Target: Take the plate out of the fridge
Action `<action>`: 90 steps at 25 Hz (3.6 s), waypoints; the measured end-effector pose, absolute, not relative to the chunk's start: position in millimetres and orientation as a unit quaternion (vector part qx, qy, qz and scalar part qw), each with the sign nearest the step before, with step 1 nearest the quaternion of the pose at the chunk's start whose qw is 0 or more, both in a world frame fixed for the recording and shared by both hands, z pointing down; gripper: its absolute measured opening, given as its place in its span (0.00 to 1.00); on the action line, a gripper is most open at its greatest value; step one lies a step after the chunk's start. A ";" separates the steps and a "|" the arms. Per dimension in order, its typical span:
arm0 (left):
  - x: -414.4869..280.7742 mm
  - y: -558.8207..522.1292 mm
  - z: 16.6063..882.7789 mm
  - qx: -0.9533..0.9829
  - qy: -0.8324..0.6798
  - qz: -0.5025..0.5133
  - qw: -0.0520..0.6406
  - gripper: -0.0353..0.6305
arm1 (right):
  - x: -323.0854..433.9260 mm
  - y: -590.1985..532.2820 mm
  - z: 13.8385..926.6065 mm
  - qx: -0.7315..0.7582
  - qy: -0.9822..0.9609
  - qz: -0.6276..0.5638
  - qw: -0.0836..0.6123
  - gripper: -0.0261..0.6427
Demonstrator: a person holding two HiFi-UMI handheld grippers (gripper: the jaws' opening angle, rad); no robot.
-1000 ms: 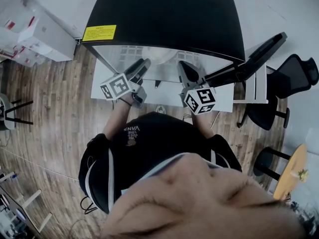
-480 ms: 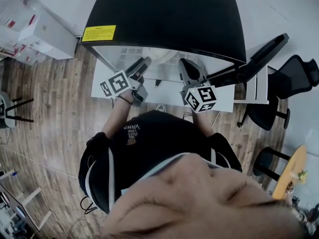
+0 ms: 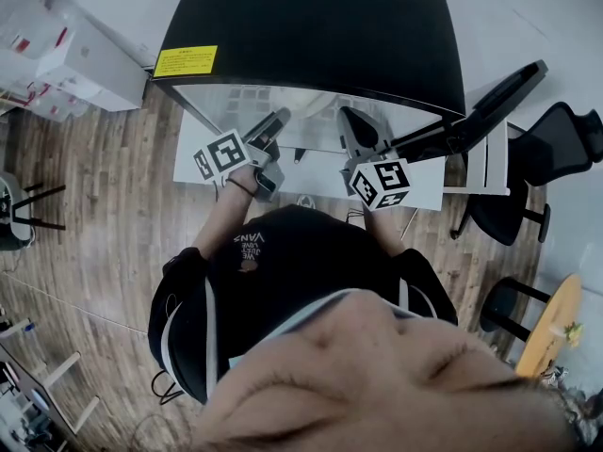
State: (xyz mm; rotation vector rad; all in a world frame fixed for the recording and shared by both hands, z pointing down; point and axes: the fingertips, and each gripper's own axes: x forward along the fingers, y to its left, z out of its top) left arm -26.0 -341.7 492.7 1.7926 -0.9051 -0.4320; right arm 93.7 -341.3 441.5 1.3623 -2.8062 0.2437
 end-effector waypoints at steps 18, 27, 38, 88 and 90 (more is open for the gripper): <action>-28.0 -343.6 510.5 0.679 -0.382 -0.214 0.589 0.12 | 101.9 -340.2 445.3 0.439 -0.894 0.085 0.001 0.06; -28.9 -343.4 511.0 0.672 -0.371 -0.227 0.599 0.12 | 100.1 -340.6 444.3 0.439 -0.894 0.082 0.002 0.06; -29.4 -337.5 511.0 0.668 -0.355 -0.234 0.610 0.11 | 98.8 -336.1 443.2 0.447 -0.891 0.081 0.001 0.06; -45.1 -271.6 512.4 0.675 -0.294 -0.227 0.638 0.10 | 86.3 -303.1 452.4 0.502 -0.860 0.090 0.013 0.06; -44.6 -271.7 510.5 0.675 -0.291 -0.231 0.638 0.10 | 87.0 -305.2 454.7 0.504 -0.858 0.093 0.017 0.06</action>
